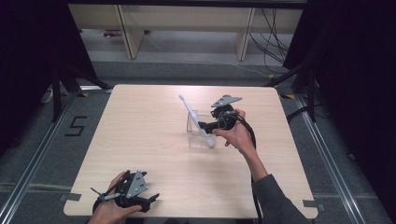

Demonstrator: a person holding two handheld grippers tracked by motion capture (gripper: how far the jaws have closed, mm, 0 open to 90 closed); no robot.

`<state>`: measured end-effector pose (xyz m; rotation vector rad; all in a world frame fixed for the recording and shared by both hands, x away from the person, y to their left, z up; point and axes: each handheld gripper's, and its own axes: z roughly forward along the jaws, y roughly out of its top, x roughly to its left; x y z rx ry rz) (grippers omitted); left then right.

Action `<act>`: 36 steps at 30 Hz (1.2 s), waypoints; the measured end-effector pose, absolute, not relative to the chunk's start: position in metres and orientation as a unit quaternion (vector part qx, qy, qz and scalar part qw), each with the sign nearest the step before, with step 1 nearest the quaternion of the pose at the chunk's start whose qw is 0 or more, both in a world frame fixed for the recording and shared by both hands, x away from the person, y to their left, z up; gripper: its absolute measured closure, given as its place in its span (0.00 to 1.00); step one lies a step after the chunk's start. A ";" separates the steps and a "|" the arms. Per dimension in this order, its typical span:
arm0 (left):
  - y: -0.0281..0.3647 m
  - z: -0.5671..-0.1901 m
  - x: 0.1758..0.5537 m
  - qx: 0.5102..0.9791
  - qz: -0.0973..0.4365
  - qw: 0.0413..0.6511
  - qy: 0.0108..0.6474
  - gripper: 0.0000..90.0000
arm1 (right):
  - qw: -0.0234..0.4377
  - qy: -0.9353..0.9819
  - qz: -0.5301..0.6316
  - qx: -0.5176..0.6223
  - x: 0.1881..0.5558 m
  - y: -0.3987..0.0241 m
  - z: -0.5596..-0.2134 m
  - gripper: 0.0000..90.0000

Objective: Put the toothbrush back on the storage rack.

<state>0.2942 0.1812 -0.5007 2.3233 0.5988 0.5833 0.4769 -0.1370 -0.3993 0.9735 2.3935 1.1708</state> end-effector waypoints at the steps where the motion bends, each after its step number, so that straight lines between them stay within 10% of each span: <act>1: 0.180 -0.502 0.294 0.885 0.222 0.336 0.233 0.17 | 0.154 0.832 0.411 0.339 0.477 -0.138 -0.399 0.33; 36: 0.180 -0.499 0.292 0.887 0.225 0.334 0.227 0.17 | 0.165 0.825 0.432 0.325 0.449 -0.160 -0.390 0.25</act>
